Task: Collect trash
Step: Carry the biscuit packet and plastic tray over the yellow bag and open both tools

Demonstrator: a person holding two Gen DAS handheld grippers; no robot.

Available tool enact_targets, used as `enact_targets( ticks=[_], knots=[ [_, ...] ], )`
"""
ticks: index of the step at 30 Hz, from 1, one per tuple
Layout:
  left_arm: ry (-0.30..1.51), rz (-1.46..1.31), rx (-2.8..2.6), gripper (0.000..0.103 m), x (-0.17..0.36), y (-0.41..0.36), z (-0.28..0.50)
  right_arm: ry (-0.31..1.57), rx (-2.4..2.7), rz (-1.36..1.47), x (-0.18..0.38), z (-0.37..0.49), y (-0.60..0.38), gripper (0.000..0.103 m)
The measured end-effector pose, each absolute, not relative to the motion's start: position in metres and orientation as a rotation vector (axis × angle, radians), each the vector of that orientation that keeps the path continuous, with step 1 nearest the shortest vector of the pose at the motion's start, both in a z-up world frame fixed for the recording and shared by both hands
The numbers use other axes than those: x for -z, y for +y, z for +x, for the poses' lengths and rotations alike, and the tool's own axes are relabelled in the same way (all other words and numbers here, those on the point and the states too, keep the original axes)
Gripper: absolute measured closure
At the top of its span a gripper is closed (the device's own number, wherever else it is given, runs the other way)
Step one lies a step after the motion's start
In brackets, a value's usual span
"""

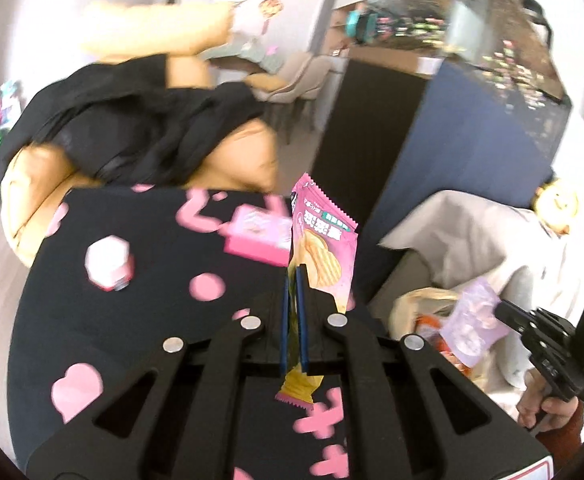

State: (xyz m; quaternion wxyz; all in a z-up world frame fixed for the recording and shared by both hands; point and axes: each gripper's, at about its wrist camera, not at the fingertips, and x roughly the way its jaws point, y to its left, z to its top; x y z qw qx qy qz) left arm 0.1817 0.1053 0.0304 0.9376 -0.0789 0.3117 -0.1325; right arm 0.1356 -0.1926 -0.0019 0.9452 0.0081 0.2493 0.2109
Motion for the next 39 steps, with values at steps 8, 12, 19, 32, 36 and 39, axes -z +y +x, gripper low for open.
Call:
enact_targets(
  ticks=[8,12,19,32,36,39],
  knots=[
    [0.663,-0.127,0.454,0.099,-0.032,0.019,0.186,0.471,-0.308,0.042,-0.008,0.124,-0.256,0.099],
    [0.751,-0.130,0.552,0.099,-0.011,-0.029,0.191,0.448,-0.248,0.026,-0.012,0.117,-0.282,0.099],
    [0.832,-0.108,0.658,0.099,0.034,-0.093,0.205,0.445,-0.151,0.048,-0.008,0.112,-0.326,0.099],
    [0.968,-0.146,0.654,0.076,0.102,-0.139,0.239,0.524,-0.137,0.102,0.033,0.128,-0.340,0.099],
    [0.899,-0.090,0.567,0.068,0.086,-0.120,0.227,0.546,-0.148,0.120,0.044,0.134,-0.336,0.099],
    [0.849,-0.068,0.496,0.063,0.070,-0.098,0.213,0.564,-0.164,0.138,0.051,0.139,-0.329,0.099]
  ],
)
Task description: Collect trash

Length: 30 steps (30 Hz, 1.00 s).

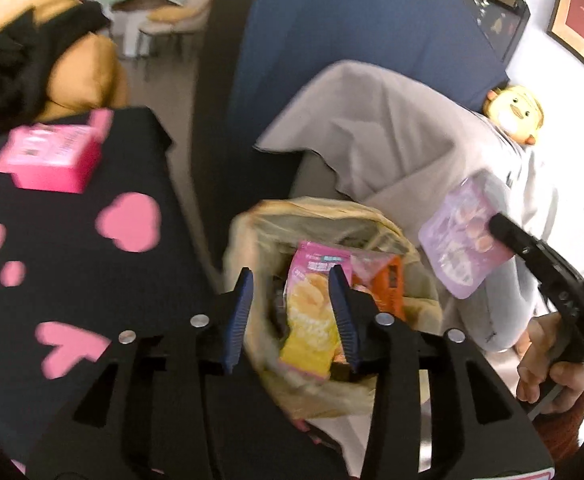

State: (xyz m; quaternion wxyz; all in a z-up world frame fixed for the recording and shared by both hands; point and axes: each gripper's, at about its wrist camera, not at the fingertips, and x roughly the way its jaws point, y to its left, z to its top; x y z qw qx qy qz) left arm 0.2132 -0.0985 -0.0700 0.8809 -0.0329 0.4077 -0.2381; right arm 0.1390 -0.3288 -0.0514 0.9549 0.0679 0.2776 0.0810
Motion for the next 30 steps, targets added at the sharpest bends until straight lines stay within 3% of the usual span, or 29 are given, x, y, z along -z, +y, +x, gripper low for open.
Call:
enact_targets(
  ticks=[6,19,26,29,30],
  knots=[
    [0.808,-0.067,0.391,0.053,0.050,-0.058,0.185,0.611,-0.195,0.142,0.069,0.153,-0.305,0.099],
    [0.857,-0.169,0.313,0.052,0.062,0.001,0.169,0.857,-0.211,-0.014,0.158,0.197,-0.237,0.099],
    [0.833,-0.176,0.313,0.052,0.064,0.007,0.159,0.891,-0.187,0.030,0.165,0.194,-0.252,0.099],
    [0.802,-0.156,0.318,0.052,0.057,0.006,0.151,0.883,-0.203,0.084,0.159,0.189,-0.255,0.095],
    [0.790,-0.152,0.317,0.052,0.054,0.006,0.149,0.882,-0.204,0.100,0.155,0.187,-0.257,0.088]
  ],
)
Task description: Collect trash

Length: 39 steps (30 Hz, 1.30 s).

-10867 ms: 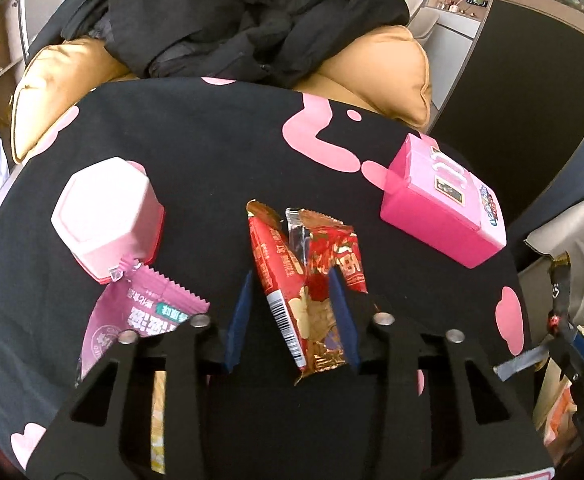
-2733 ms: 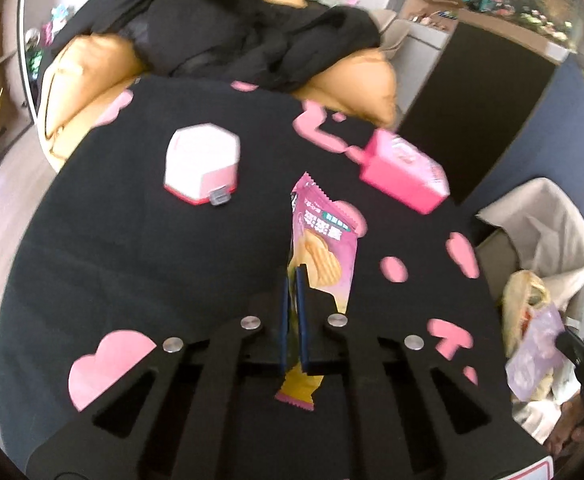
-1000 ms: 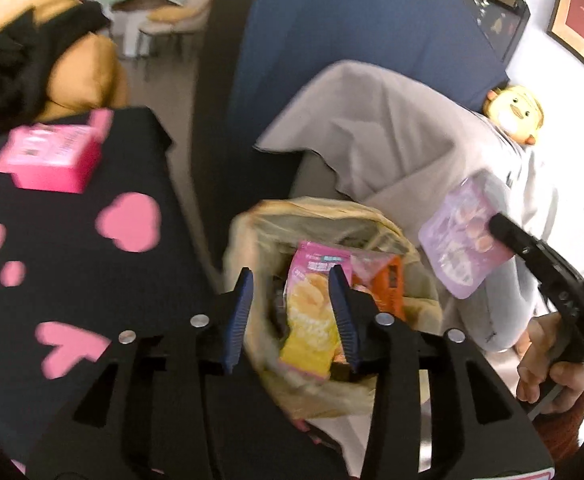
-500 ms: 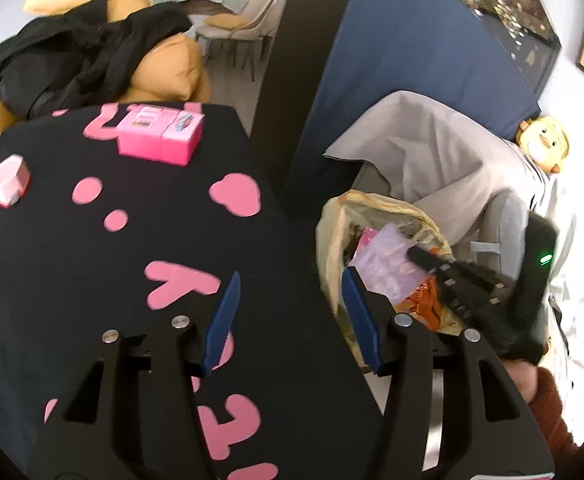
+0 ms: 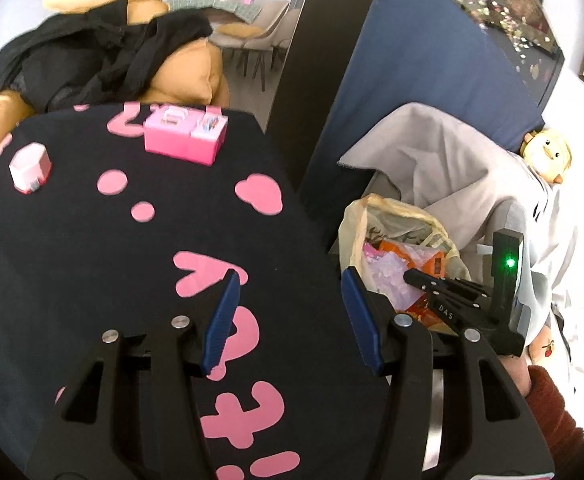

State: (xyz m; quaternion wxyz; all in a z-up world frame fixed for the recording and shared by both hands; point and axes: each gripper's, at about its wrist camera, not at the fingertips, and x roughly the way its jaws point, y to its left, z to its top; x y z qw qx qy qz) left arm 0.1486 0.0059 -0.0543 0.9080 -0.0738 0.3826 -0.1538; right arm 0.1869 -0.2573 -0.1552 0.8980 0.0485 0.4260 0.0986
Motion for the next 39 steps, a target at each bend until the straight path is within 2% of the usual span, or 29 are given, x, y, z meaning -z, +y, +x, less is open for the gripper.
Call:
enact_targets(
  ticks=[1,2,3,9,14,17,25,39],
  knots=[
    [0.772,-0.148,0.316,0.051,0.050,0.006,0.145,0.869,-0.204,0.118,0.150,0.182,-0.259,0.082],
    [0.747,-0.144,0.316,0.046,0.044,0.007,0.140,0.855,-0.206,0.130,0.146,0.177,-0.261,0.070],
    [0.732,-0.141,0.317,0.042,0.041,0.008,0.136,0.839,-0.207,0.144,0.140,0.171,-0.262,0.063],
    [0.657,-0.100,0.318,0.023,0.020,0.003,0.093,0.750,-0.184,0.143,0.096,0.126,-0.265,0.061],
    [0.572,-0.054,0.284,0.020,-0.003,0.004,0.049,0.683,-0.215,0.116,0.056,0.078,-0.253,0.059],
    [0.535,-0.038,0.255,0.020,-0.011,0.008,0.028,0.651,-0.266,0.099,0.039,0.049,-0.235,0.052],
    [0.558,0.024,0.091,0.020,-0.009,0.018,-0.002,0.659,-0.332,0.129,0.035,-0.003,-0.201,0.051],
    [0.517,0.026,0.051,0.020,-0.018,0.025,-0.021,0.483,-0.283,0.005,0.004,-0.051,-0.178,0.051]
  ],
)
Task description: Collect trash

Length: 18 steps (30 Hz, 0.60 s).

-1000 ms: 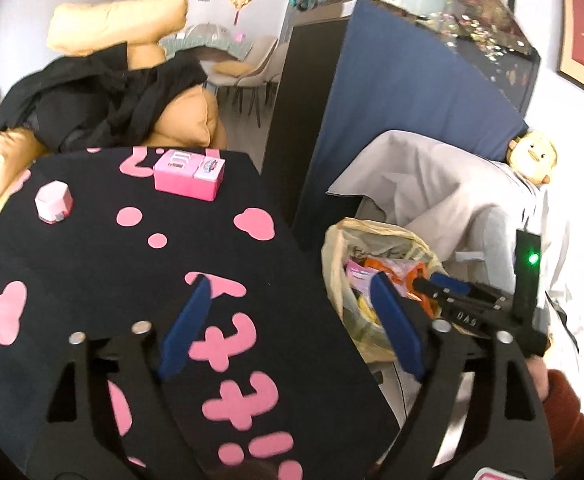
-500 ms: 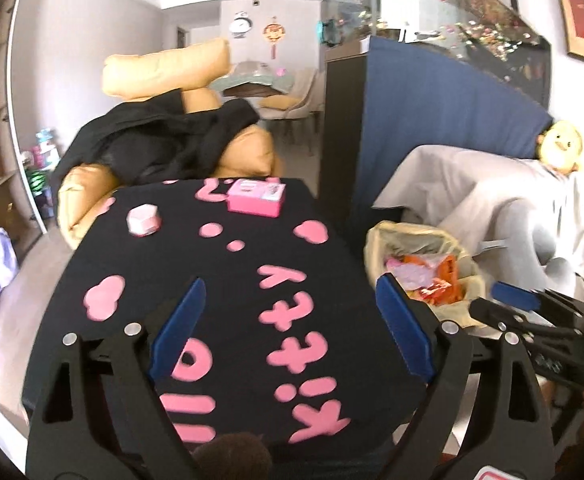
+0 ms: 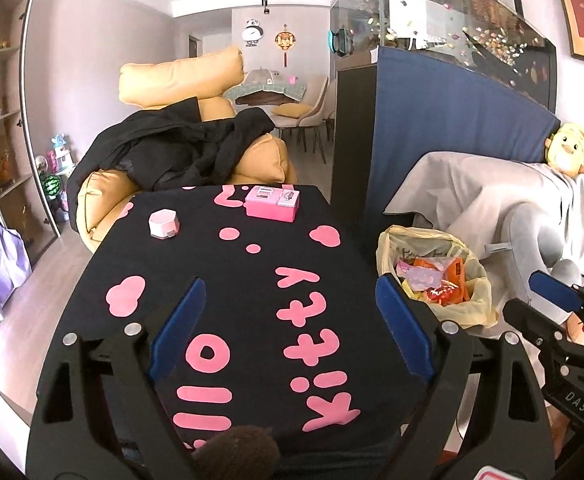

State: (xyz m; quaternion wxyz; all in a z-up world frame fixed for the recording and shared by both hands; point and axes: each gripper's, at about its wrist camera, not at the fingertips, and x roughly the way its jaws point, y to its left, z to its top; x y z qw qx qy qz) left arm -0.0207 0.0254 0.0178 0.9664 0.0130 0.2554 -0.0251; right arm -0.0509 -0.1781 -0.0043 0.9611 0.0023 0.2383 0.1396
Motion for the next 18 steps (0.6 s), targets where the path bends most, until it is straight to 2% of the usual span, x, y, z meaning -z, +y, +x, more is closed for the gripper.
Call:
enact_targets(
  ticks=[18],
  knots=[
    [0.514,0.050,0.074,0.020,-0.0187,0.0179,-0.0218,0.480,-0.275,0.037,0.0051,-0.0539,-0.1836,0.051]
  ],
)
